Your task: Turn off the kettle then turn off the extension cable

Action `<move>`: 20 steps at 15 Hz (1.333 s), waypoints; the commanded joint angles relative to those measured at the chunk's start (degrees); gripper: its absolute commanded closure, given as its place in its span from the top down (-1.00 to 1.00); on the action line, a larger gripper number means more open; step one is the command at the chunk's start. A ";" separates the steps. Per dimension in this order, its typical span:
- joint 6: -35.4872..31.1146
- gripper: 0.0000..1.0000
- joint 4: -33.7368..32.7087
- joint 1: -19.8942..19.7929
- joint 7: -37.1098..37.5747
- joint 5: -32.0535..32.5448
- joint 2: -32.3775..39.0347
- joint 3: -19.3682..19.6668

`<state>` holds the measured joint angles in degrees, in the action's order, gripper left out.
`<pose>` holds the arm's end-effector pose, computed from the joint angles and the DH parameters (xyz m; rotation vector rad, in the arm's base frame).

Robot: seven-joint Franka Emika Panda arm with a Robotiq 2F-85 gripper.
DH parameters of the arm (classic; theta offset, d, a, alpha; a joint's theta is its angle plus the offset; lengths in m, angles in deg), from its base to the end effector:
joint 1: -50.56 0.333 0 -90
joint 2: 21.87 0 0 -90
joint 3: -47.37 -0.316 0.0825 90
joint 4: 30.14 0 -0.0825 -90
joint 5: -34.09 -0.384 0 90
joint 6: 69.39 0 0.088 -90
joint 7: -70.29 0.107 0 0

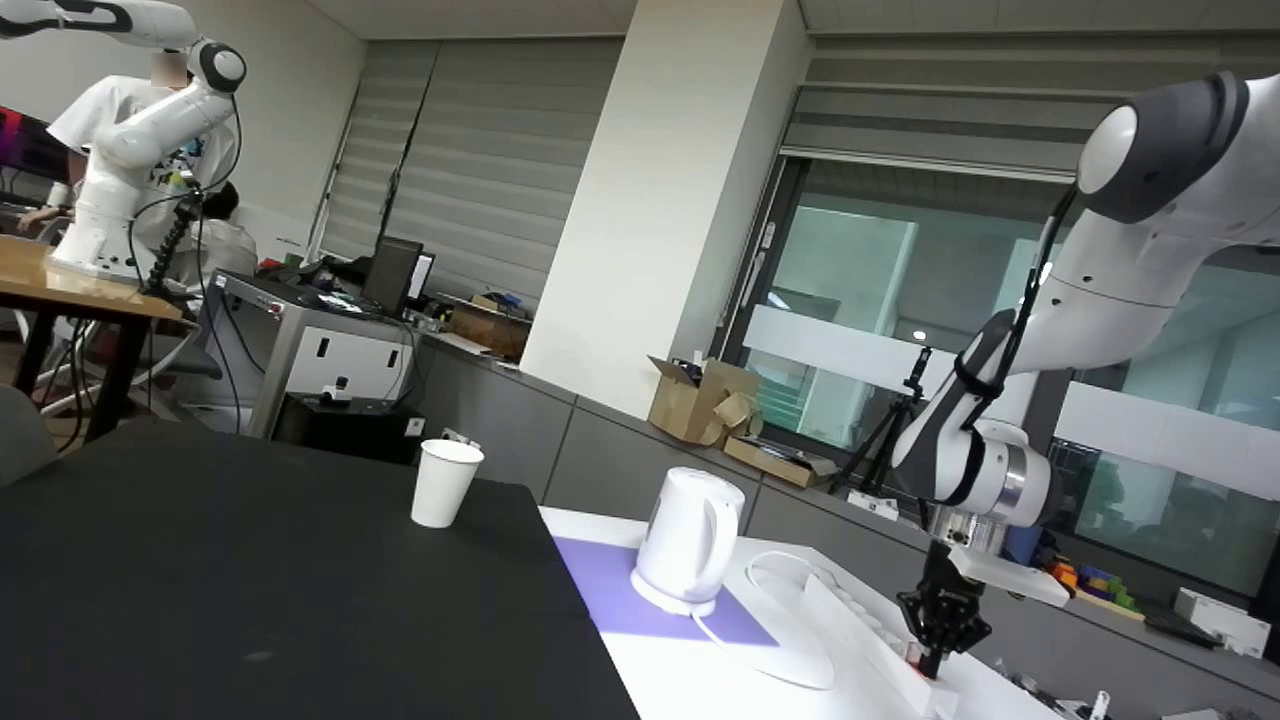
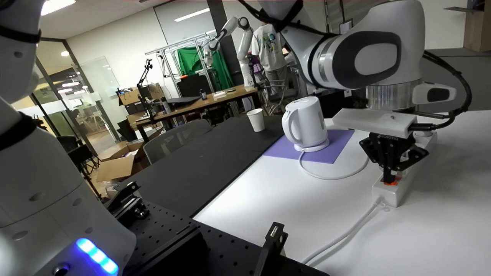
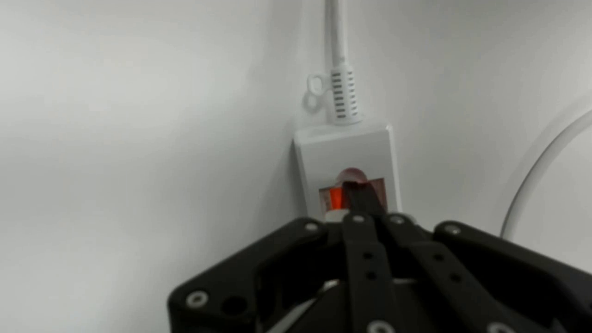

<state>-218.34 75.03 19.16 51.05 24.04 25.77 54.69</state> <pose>0.4821 -0.3898 0.0723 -3.0416 0.7033 0.0831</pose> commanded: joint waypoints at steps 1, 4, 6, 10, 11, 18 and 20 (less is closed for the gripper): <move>1.20 -1.00 -3.14 -2.11 -0.65 0.53 2.06 -0.97; 1.88 -1.00 -4.08 -2.44 -0.81 0.79 3.03 -1.08; 2.09 -1.00 -4.40 -2.58 -1.20 0.74 3.41 -1.42; -1.37 -1.00 -2.82 -0.75 -1.69 2.43 3.77 -0.90; -4.21 -1.00 -1.89 0.46 -1.34 3.80 4.28 -0.28; -22.48 -1.00 5.90 10.77 3.24 15.23 6.60 6.66; -25.84 -1.00 7.61 13.58 4.79 16.90 6.94 8.73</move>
<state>-237.87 82.21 29.11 51.32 38.43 26.56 61.90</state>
